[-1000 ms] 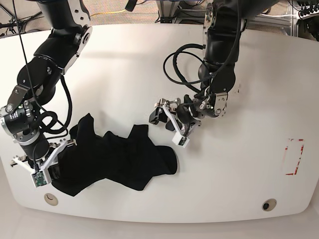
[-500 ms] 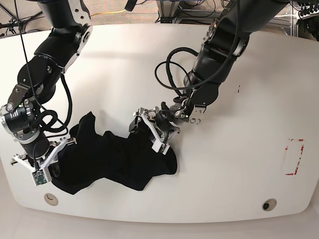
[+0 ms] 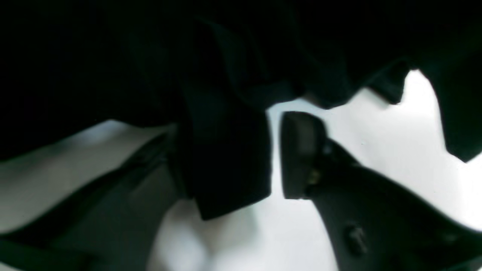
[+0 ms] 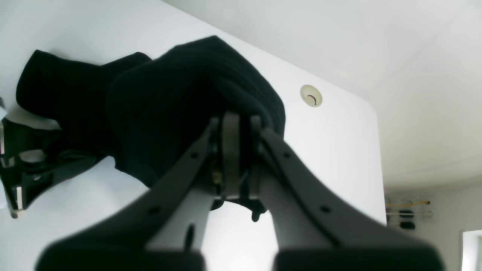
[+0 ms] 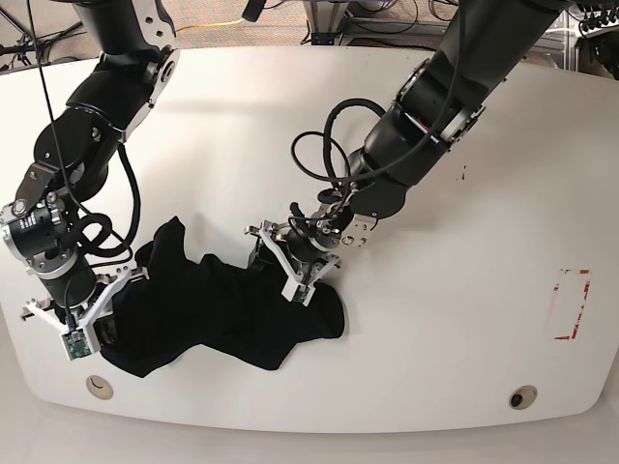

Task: Fold the T-shirt properly
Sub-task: 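Lift the shirt high with both grippers, shaking it out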

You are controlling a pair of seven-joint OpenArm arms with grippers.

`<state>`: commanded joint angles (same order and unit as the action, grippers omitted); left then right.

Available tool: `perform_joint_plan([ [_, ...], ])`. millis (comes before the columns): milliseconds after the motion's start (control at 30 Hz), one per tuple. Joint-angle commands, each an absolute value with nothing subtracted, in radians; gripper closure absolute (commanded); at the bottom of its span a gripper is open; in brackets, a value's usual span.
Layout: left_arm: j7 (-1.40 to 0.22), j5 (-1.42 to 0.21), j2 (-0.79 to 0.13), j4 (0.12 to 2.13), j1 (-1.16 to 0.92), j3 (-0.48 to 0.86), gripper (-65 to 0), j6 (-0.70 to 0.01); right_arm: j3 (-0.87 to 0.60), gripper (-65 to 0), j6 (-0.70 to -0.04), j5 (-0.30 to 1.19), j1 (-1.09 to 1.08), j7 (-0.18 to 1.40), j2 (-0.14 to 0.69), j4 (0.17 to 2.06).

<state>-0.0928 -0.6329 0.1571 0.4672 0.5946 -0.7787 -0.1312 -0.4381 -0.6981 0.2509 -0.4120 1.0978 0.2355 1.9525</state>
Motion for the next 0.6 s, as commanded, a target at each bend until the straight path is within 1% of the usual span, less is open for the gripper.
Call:
perform_joint_plan([
  [33,-0.093,-0.631,0.157,0.467,0.595,-0.779,-0.3,-0.131,-0.438,0.0,-0.698,0.251,-0.412,1.098,0.236,1.952],
  [233,-0.096,-0.634,0.157,0.486,0.593,-0.773,0.0,-0.131,-0.438,0.0,-0.698,0.251,-0.412,1.095,0.234,1.951],
  [333,-0.11,-0.634,0.157,0.584,0.591,-0.733,0.0,-0.131,-0.438,0.0,-0.698,0.251,-0.412,1.095,0.234,1.951],
  [433,-0.183,-0.634,0.093,0.71,0.559,-0.67,0.0,-0.131,-0.438,0.0,-0.698,0.251,-0.412,1.095,0.24,1.951],
  [500,-0.243,-0.633,0.042,0.822,0.532,-0.596,0.0,-0.131,-0.438,0.0,-0.698,0.248,-0.415,1.095,0.242,1.949],
  [600,-0.309,-0.631,-0.024,0.961,0.519,-0.527,0.0,-0.131,-0.437,0.0,-0.698,0.246,-0.418,1.093,0.242,1.948],
])
